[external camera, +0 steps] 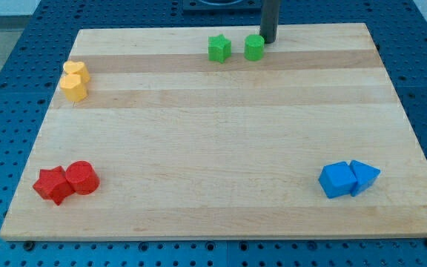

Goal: Push the green blocks towards the center right of the board

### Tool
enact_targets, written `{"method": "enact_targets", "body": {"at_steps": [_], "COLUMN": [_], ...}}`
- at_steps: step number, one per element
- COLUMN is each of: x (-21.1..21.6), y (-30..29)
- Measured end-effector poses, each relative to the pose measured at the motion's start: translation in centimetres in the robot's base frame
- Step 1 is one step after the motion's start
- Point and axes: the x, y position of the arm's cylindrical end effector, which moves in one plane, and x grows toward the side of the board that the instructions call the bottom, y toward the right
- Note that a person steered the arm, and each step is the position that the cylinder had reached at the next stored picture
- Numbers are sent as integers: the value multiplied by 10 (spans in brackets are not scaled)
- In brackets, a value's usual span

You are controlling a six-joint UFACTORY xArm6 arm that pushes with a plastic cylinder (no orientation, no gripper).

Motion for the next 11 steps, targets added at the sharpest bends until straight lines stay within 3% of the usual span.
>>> {"method": "enact_targets", "body": {"at_steps": [1,3,4,5,6,8,9,10,11], "x": [36,-28,-29,-27,-6,30,14,-15,-17], "y": [0,-26,-82,-98,-97,-24,-24,-52,-111]}}
